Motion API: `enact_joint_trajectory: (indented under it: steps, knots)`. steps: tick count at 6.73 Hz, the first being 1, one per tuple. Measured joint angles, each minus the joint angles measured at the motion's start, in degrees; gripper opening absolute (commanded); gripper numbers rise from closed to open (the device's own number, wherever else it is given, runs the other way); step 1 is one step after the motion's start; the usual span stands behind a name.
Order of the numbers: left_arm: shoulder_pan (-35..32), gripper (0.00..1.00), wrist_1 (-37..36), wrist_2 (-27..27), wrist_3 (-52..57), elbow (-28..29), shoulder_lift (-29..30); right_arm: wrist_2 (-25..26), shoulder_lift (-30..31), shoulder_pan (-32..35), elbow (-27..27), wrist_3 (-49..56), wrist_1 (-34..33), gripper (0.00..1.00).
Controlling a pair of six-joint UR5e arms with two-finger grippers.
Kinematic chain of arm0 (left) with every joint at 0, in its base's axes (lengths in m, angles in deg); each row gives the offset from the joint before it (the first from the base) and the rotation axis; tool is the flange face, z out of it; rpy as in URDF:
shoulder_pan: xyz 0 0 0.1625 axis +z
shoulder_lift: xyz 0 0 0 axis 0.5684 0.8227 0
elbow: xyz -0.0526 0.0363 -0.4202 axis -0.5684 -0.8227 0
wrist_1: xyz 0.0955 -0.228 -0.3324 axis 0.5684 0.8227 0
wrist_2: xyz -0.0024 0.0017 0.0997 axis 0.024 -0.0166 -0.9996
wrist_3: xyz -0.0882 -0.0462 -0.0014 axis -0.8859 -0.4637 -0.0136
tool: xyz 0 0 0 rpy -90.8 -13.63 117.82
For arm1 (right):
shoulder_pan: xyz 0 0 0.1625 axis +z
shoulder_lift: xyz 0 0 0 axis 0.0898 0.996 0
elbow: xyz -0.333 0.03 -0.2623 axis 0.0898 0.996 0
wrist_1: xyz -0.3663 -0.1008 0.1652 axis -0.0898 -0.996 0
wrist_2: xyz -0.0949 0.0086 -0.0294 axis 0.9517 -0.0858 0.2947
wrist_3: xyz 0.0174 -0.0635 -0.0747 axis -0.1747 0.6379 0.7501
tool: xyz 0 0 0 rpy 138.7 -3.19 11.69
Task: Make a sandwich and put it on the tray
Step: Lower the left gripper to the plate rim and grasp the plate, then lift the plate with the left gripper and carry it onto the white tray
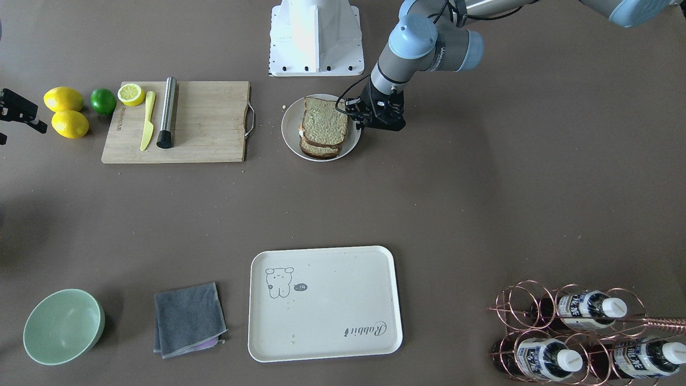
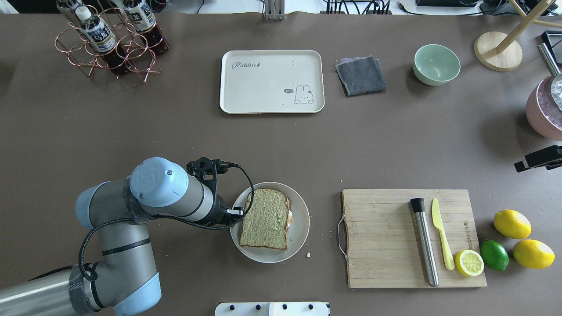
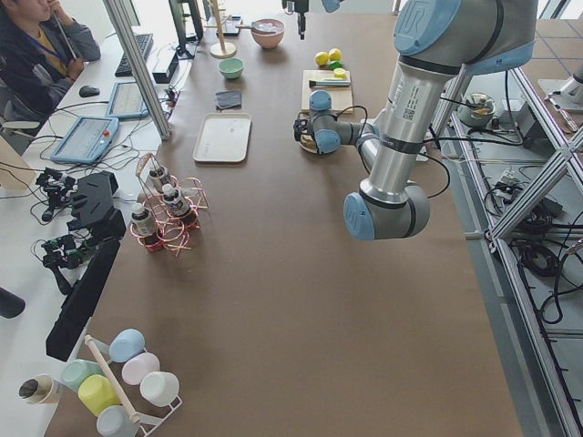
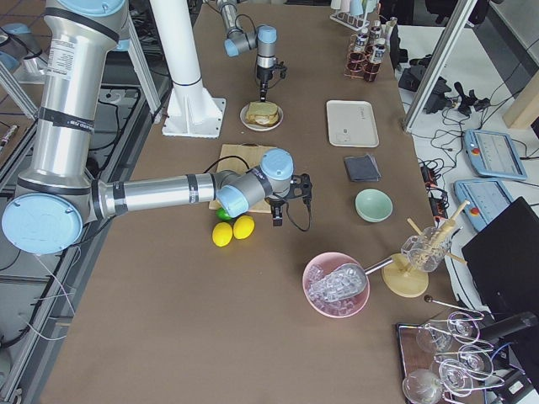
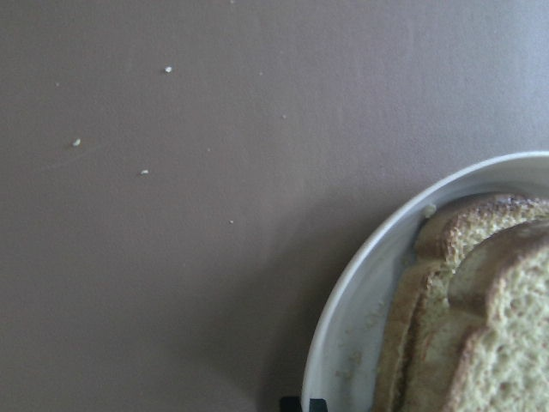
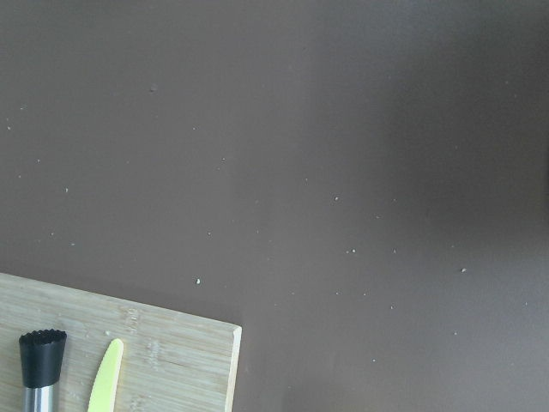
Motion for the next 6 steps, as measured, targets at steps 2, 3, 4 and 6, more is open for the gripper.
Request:
enact_joint_trajectory:
  steps: [2,3,4,6]
  knots:
    - [-1.9,0.0,0.9,0.2,-4.2,-0.3,0.4,-0.3,0.1,0.1,-0.2,0.0,0.1,1.0]
    - [-3.8,0.0,1.4,0.5,-5.0,-0.2,0.6,-0.4,0.1,0.1,-0.2,0.1,0.1,1.0]
    - [-6.2,0.0,1.6,0.8,-5.3,0.4,1.4,-0.4,0.4,0.2,-0.3,0.6,0.2,1.0]
    - [-13.1,0.0,1.7,5.6,-5.2,6.4,7.0,-0.4,1.6,1.1,-0.3,3.6,0.3,1.0]
